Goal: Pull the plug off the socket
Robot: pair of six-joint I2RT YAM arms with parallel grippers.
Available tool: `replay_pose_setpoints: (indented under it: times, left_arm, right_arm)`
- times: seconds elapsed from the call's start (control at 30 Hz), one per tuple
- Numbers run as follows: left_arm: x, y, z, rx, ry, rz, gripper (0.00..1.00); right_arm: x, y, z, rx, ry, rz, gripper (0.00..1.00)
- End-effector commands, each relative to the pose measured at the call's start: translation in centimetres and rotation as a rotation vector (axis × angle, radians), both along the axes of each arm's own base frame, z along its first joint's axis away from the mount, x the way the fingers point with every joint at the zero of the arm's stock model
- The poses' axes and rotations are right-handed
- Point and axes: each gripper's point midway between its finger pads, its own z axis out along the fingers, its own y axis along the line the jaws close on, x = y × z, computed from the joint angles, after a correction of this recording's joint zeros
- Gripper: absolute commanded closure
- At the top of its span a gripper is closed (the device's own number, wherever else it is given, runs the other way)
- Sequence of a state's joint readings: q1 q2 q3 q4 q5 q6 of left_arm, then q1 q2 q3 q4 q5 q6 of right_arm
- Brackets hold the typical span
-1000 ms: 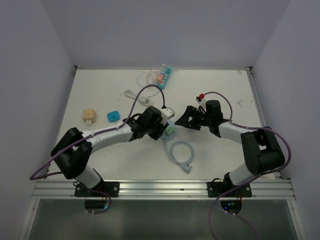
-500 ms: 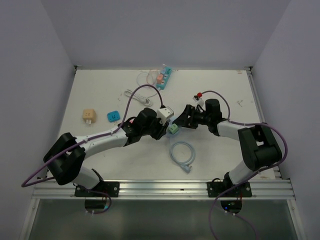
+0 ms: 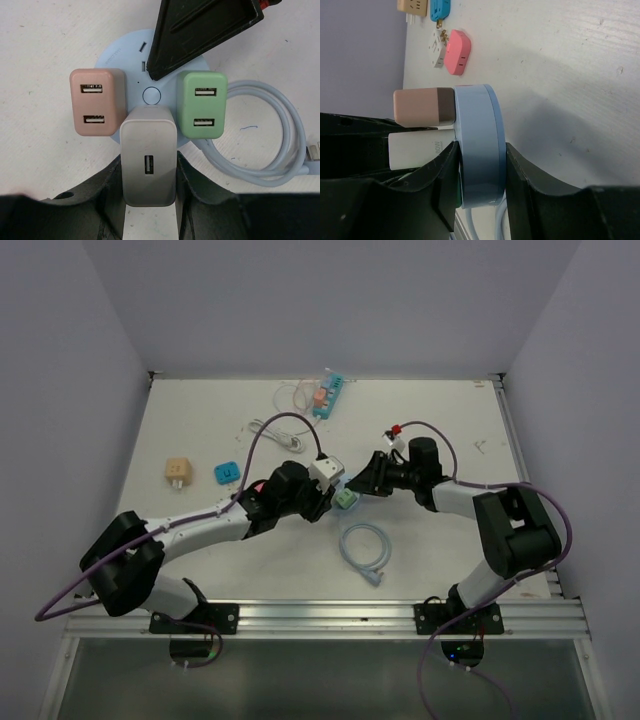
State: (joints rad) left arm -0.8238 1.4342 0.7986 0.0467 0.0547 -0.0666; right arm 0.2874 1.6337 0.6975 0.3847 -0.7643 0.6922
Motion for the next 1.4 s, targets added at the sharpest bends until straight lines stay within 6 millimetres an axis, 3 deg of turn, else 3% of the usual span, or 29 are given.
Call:
replay_pose_setpoints:
  times: [0.0,0.23,0.33,0.6,0.93,0.97,1.07,1.17,1.23,1.27,1.3,1.37]
  left_arm:
    - [2.0,-1.1,7.8,-0.200,-0.205,0.042,1.00]
    - [0.7,0.2,8.3,-0.242,-0.211,0.053,1.00]
    - [0.0,0.9,9.4,-0.268,-0.220,0.058,1.00]
    - [-1.3,2.1,11.6,-0.310,-0.214,0.076,1.00]
    - [-1.1,1.7,14.7,-0.330,-0.167,0.099,1.00]
    - [-0.3,2.3,15.3,-0.333,-0.187,0.160,1.00]
    - [0.7,4.1,13.4,-0.251,-0.170,0.276,1.00]
    - [1.4,5.4,9.8,-0.190,-0.080,0.358,1.00]
    - [2.4,6.6,7.8,-0.214,-0.008,0.417,1.00]
    - [1.9,6.7,5.7,-0.224,0.062,0.397,1.00]
    - [3.2,7.9,5.5,-0.262,0.069,0.442,1.00]
    - [3.4,8.1,3.4,-0.296,0.137,0.457,1.00]
  right_arm:
    - [0.6,-0.6,-0.1,-0.059,-0.052,-0.024,1.00]
    - [1.3,-2.3,-0.6,-0.137,-0.065,-0.093,1.00]
    - [1.5,-3.3,-1.8,-0.202,-0.038,-0.131,1.00]
    - [1.8,-4.4,-2.1,-0.261,-0.052,-0.169,1.00]
    - [1.9,-5.0,-2.2,-0.310,-0.068,-0.190,1.00]
    - [2.0,-4.9,-1.9,-0.300,-0.078,-0.189,1.00]
    - [1.9,-4.5,-1.1,-0.262,-0.097,-0.178,1.00]
    - [1.8,-4.1,-0.2,-0.221,-0.121,-0.166,1.00]
    - [1.6,-3.9,0.0,-0.210,-0.126,-0.159,1.00]
    - [1.6,-3.9,0.2,-0.204,-0.136,-0.160,1.00]
    - [1.5,-3.8,0.2,-0.201,-0.136,-0.158,1.00]
    - [1.5,-3.6,0.5,-0.188,-0.145,-0.151,1.00]
